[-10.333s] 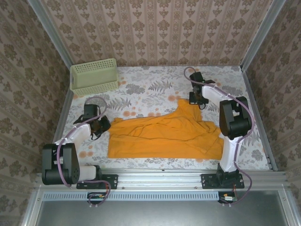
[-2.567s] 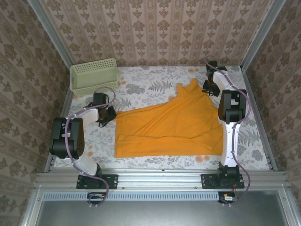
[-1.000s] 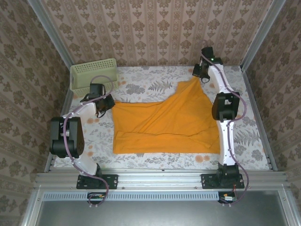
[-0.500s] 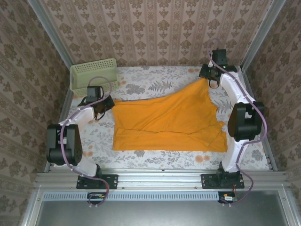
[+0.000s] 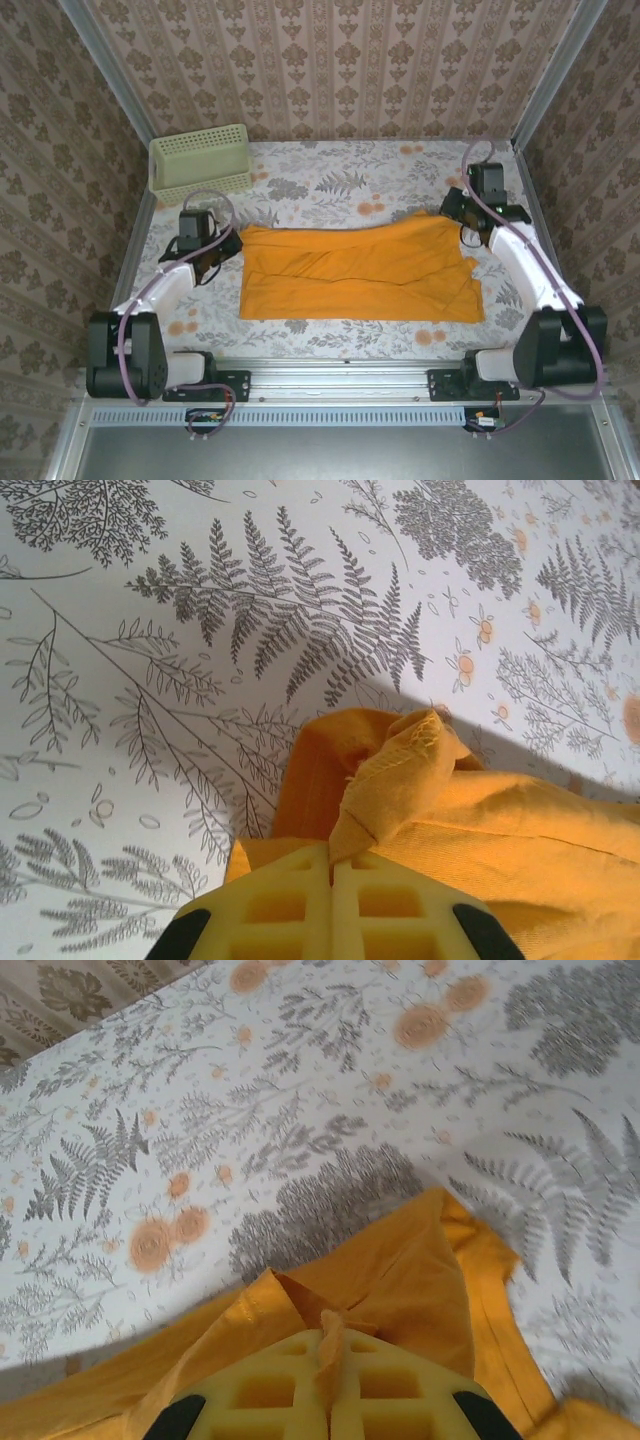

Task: Fold the inside-out t-shirt

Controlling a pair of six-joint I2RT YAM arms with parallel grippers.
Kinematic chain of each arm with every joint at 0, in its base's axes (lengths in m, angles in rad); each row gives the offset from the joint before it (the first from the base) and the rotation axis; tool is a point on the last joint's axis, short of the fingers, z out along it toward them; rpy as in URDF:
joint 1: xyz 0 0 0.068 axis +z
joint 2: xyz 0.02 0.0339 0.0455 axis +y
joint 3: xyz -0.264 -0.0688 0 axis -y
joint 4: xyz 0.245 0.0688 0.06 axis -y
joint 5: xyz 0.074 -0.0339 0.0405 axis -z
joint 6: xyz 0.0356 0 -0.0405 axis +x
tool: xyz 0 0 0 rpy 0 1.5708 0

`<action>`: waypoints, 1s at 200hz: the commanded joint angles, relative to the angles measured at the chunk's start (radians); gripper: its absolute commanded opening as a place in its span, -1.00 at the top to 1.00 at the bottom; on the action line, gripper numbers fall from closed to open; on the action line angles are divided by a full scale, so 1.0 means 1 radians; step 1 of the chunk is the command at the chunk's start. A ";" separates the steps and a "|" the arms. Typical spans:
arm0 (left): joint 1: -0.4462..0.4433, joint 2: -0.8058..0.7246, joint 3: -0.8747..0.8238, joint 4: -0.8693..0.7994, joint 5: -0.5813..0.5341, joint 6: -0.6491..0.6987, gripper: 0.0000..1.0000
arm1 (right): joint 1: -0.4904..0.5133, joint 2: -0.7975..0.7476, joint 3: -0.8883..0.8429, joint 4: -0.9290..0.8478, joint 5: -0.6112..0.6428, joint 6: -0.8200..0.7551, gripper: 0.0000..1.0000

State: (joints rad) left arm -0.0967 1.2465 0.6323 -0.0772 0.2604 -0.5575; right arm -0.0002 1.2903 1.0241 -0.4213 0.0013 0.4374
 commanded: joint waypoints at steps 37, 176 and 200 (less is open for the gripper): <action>-0.005 -0.155 -0.137 -0.048 0.010 -0.028 1.00 | -0.001 -0.251 -0.273 -0.085 0.086 0.131 0.96; -0.093 -0.004 0.157 -0.337 -0.144 0.075 -0.13 | 0.122 -0.121 -0.170 -0.166 0.175 0.147 -0.12; -0.228 0.144 0.291 -0.393 -0.260 0.128 -0.29 | 0.191 0.021 -0.100 -0.155 0.184 0.133 -0.12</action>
State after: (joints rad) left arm -0.2245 1.2835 0.8257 -0.3763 0.1005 -0.5190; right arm 0.1368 1.2137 0.8726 -0.5804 0.1497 0.6147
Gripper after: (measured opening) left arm 0.620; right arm 0.560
